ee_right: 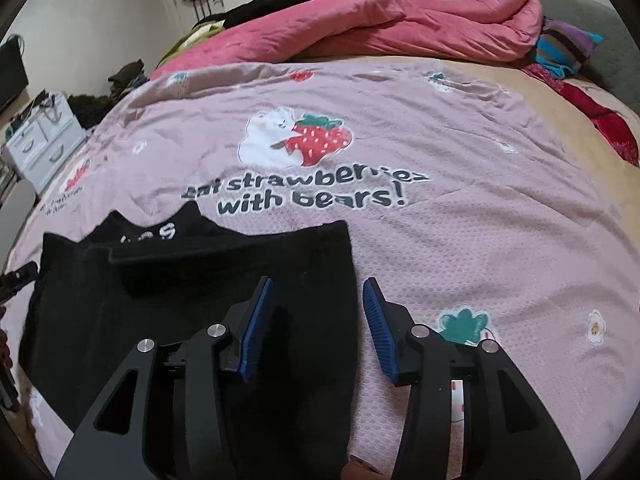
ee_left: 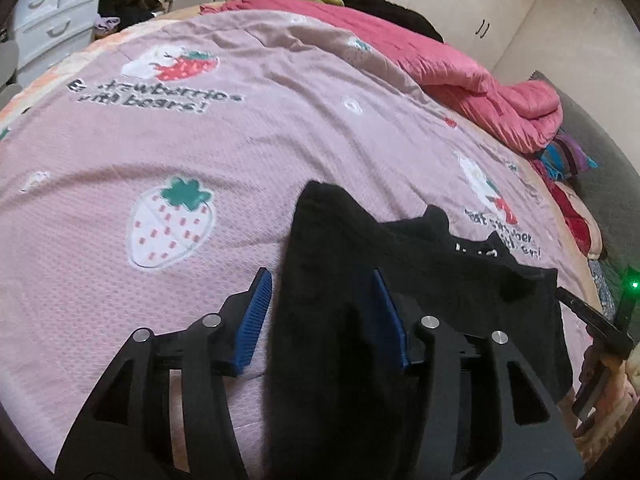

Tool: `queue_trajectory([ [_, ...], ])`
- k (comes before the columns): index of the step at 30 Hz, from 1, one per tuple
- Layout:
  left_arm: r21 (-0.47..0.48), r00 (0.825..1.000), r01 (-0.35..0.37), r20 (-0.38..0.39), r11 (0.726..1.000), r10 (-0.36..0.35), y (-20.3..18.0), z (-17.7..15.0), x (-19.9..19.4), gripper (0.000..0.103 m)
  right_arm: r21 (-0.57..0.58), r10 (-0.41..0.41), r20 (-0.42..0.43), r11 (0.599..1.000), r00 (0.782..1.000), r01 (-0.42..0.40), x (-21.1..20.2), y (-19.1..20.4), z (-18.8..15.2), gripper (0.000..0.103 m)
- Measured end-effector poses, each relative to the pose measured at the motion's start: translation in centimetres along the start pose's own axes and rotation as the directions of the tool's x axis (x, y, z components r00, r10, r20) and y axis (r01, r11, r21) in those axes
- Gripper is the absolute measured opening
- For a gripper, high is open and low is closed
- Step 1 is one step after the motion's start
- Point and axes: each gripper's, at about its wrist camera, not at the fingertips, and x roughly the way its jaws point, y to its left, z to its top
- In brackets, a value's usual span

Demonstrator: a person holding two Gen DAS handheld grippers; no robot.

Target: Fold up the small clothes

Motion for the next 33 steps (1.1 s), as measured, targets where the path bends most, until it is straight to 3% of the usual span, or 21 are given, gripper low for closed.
queue_trajectory([
  [3,0.009,1.0,0.0,0.002,1.0,0.0,-0.4,-0.1,0.5,0.043,-0.023,-0.015,-0.002,1.0,1.0,0.015,0.7,0.6,-0.1,0.039],
  [4,0.015,1.0,-0.008,0.014,1.0,0.008,-0.4,-0.1,0.5,0.032,-0.028,-0.018,0.0,0.999,1.0,0.018,0.7,0.7,-0.2,0.022],
  [5,0.022,1.0,-0.02,0.024,1.0,0.02,-0.5,-0.1,0.5,0.006,-0.033,-0.021,0.005,0.999,1.0,0.022,0.7,0.8,-0.3,0.013],
  [6,0.029,0.999,-0.024,0.034,0.999,0.023,-0.4,-0.2,0.4,0.003,-0.035,-0.021,0.018,0.999,1.0,0.022,0.5,0.8,-0.3,0.012],
  [16,0.032,0.986,0.017,0.168,0.999,-0.022,0.1,0.6,-4.2,0.002,0.055,0.054,0.149,0.997,0.987,-0.063,-2.8,-0.9,1.4,0.008],
  [25,0.027,0.994,-0.029,0.108,0.999,0.026,0.8,0.1,-1.1,0.003,0.106,0.011,0.076,0.994,0.997,-0.02,0.4,-1.1,1.0,0.008],
  [33,0.027,0.995,-0.053,0.088,0.998,0.051,0.9,-0.3,-0.9,0.005,0.104,-0.014,0.069,0.995,0.998,0.007,0.3,-1.0,0.4,0.008],
])
